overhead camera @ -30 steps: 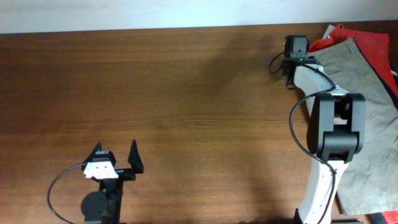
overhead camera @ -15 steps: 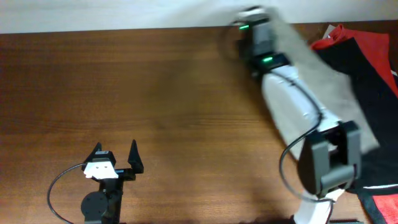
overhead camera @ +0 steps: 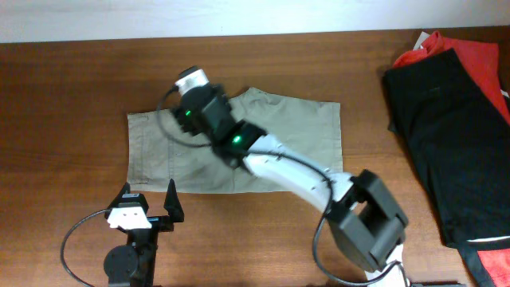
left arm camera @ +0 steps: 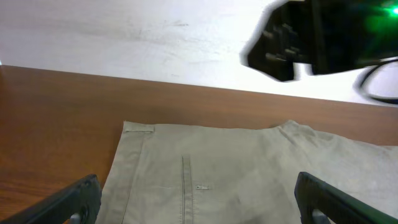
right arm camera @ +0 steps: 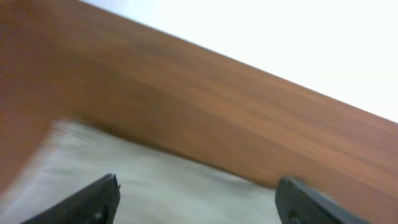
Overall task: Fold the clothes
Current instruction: 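Drag the khaki shorts with the right gripper and lay them flat mid-table, then move the left gripper to the left edge of the flat khaki shorts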
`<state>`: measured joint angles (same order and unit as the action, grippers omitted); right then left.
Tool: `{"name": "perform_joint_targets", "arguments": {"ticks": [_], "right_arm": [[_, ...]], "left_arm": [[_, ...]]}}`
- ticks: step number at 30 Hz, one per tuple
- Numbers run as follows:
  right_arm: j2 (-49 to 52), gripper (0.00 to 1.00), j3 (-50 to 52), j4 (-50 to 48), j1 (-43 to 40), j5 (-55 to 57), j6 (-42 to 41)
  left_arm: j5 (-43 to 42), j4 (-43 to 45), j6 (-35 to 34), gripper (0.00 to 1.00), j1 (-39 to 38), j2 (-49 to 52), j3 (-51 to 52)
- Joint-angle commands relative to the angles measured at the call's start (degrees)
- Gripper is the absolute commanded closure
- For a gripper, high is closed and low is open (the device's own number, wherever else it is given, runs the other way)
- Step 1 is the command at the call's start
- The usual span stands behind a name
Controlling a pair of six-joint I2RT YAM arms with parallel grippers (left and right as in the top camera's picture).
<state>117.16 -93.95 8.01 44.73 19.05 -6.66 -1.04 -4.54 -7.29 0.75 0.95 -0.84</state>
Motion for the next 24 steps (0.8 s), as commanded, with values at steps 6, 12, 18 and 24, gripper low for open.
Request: {"name": "perform_joint_targets", "arguments": {"ticks": [6, 12, 18, 24], "right_arm": [[-8.7, 0.01, -0.9, 35.1, -33.8, 0.7, -8.0], [-8.7, 0.01, -0.8, 41.1, -54.7, 1.1, -7.3], [-8.7, 0.01, -0.8, 41.1, -64.0, 1.0, -7.3], [-8.7, 0.01, -0.8, 41.1, -63.9, 1.0, -7.3]], "left_arm": [[0.0, -0.1, 0.7, 0.01, -0.3, -0.3, 0.3], [-1.7, 0.6, 0.5, 0.01, -0.3, -0.3, 0.3], [-18.3, 6.1, 0.5, 0.01, -0.3, -0.3, -0.1], [-19.3, -23.8, 9.8, 0.01, 0.5, 46.0, -42.1]]}}
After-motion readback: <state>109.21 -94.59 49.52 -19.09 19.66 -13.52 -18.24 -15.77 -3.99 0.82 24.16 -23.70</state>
